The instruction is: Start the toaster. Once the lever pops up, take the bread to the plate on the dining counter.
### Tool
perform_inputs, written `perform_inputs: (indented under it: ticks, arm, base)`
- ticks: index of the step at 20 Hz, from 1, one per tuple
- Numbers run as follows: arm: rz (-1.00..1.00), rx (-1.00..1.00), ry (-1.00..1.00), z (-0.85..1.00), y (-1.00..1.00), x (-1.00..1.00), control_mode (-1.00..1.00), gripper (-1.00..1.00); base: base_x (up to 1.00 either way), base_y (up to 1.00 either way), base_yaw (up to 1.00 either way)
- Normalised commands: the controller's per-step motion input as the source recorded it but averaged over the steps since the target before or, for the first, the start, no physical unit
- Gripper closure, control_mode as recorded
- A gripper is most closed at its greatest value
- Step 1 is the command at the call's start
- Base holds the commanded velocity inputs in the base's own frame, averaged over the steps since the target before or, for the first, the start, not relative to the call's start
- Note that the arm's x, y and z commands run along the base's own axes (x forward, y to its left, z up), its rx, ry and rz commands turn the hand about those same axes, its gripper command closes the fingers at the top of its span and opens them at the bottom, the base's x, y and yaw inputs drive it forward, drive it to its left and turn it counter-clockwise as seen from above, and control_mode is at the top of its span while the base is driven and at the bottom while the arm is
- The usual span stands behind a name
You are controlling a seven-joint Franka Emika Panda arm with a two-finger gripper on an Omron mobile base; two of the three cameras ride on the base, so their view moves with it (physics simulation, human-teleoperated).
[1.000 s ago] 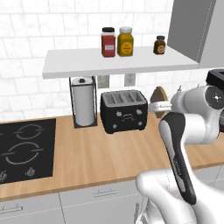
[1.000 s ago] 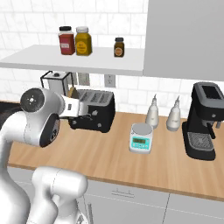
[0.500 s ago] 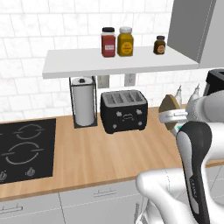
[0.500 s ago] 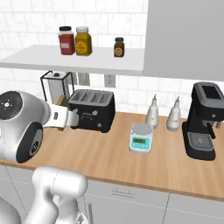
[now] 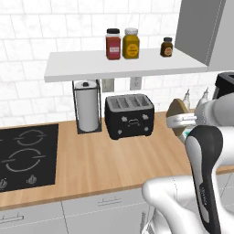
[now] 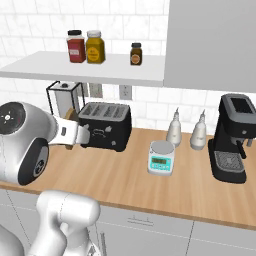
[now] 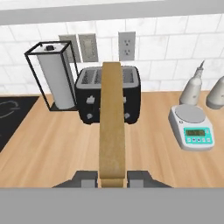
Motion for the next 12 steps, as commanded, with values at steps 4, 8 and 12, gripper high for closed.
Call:
perform_inputs:
  ticks: [4, 8, 12]
  arm:
    - [0.00, 0.00, 0.00, 0.00, 0.00, 0.00, -1.00, 1.00]
    - [0.00, 0.00, 0.00, 0.00, 0.00, -0.02, 1.00, 1.00]
    - [0.00, 0.00, 0.00, 0.00, 0.00, 0.00, 1.00, 1.00]
  base:
    - [0.00, 0.00, 0.00]
    - [-0.40, 0.00, 0.00]
    - [-0.69, 0.00, 0.16]
